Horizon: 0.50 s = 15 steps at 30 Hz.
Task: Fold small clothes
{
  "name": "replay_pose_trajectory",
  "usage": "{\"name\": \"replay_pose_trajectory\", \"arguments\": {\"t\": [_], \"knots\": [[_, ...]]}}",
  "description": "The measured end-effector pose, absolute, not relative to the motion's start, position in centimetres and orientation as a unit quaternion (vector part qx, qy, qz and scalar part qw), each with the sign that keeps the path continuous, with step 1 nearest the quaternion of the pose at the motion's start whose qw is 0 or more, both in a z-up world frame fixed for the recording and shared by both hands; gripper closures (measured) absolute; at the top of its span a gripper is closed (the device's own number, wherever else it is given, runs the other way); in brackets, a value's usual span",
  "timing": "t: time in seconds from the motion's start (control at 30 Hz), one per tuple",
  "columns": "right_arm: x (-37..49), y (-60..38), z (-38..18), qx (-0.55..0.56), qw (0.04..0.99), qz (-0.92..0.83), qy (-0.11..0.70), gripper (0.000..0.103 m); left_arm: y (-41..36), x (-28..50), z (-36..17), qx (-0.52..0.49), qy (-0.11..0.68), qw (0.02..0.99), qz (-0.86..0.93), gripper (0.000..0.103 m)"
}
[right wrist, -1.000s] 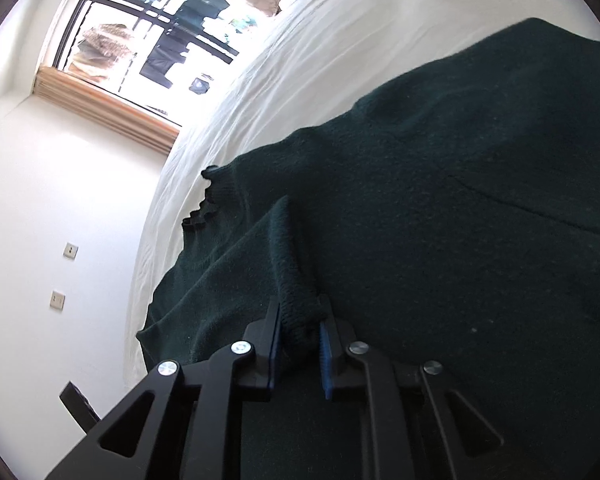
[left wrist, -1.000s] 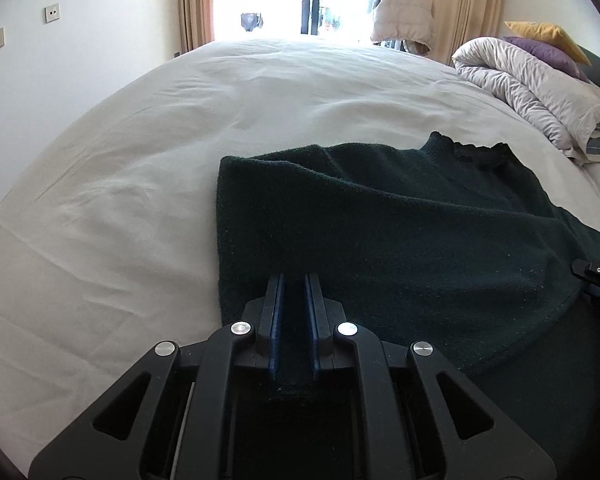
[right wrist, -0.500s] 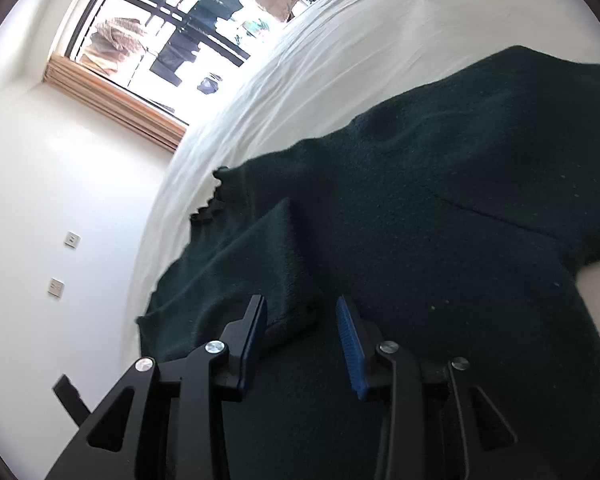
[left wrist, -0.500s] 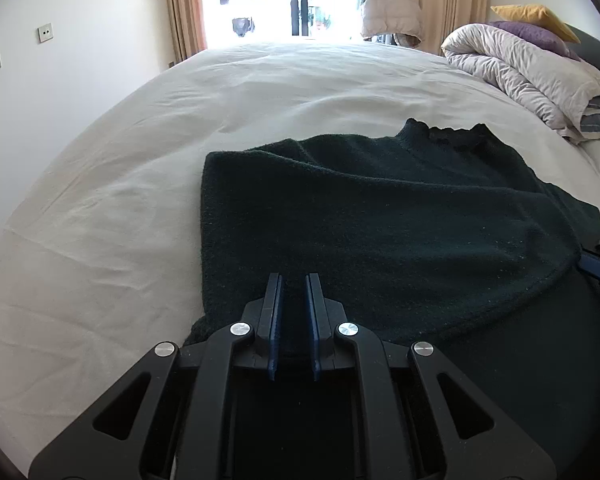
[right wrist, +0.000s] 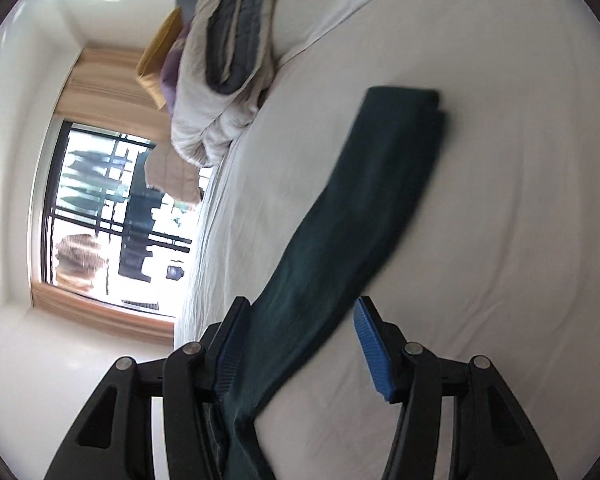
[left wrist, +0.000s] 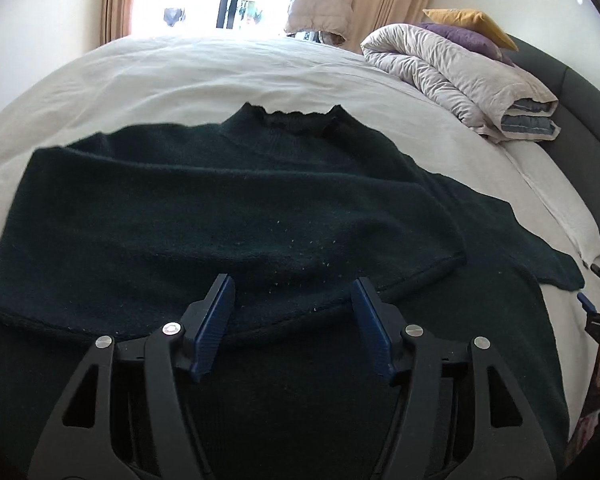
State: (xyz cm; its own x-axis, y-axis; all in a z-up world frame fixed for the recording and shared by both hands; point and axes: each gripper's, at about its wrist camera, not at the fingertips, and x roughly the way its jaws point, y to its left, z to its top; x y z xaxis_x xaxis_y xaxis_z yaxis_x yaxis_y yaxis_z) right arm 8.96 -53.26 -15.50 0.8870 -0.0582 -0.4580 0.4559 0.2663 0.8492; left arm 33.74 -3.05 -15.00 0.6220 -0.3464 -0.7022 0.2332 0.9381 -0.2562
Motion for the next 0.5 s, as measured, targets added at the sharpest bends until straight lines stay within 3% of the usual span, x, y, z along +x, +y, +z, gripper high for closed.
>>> {"name": "replay_pose_trajectory", "arguments": {"t": [0.13, 0.5], "knots": [[7.6, -55.6, -17.2, 0.628, 0.748, -0.163, 0.137, 0.048, -1.1, 34.3, -15.7, -0.137, 0.392, 0.888, -0.196, 0.043], [12.0, -58.8, -17.6, 0.644, 0.731, -0.180, 0.135, 0.050, -1.7, 35.1, -16.1, -0.121, 0.389, 0.893, -0.193, 0.043]]}}
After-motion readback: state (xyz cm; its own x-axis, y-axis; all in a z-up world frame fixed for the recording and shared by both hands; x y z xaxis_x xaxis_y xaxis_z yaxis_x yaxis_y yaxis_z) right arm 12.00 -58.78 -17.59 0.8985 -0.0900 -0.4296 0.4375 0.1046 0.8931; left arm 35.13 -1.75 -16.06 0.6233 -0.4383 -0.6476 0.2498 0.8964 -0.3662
